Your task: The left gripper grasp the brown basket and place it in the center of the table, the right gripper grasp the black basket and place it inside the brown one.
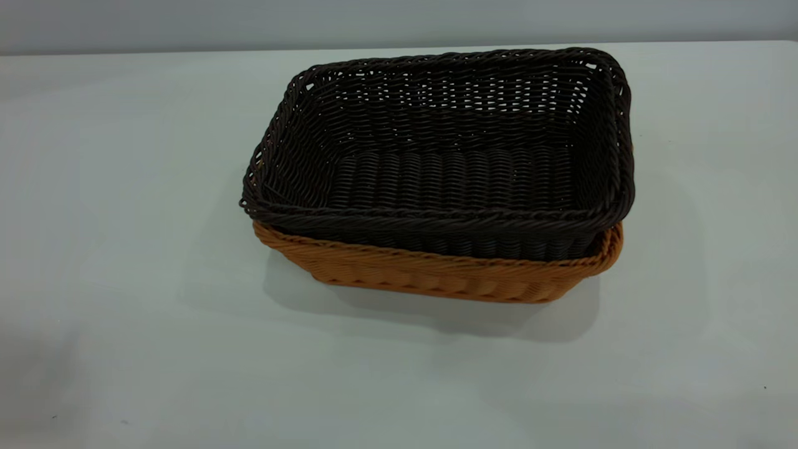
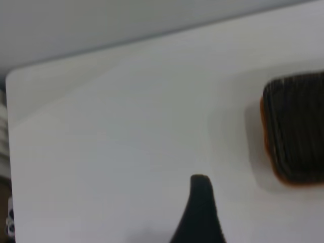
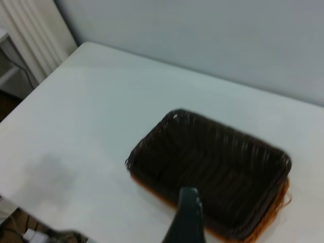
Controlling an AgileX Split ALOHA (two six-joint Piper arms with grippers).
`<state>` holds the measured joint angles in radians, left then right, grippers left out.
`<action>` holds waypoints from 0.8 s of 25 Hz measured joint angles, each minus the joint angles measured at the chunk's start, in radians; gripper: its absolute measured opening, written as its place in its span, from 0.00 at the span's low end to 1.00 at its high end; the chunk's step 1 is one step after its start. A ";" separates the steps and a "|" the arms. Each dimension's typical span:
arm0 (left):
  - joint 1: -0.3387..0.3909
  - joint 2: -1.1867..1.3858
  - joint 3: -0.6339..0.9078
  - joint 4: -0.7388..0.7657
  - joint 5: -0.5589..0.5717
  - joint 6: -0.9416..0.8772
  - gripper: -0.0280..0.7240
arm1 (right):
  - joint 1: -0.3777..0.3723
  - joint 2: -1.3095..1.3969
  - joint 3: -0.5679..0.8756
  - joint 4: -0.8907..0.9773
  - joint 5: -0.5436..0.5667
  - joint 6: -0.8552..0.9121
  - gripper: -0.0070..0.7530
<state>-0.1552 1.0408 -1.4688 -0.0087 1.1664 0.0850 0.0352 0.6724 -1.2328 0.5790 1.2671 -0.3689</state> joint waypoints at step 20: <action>0.000 -0.598 0.725 -0.007 -0.003 -0.022 0.77 | 0.000 -0.572 0.684 -0.228 -0.080 -0.027 0.79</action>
<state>-0.1552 0.4429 -0.7440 -0.0155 1.1633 0.0629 0.0352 0.1001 -0.5483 0.3507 1.1867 -0.3958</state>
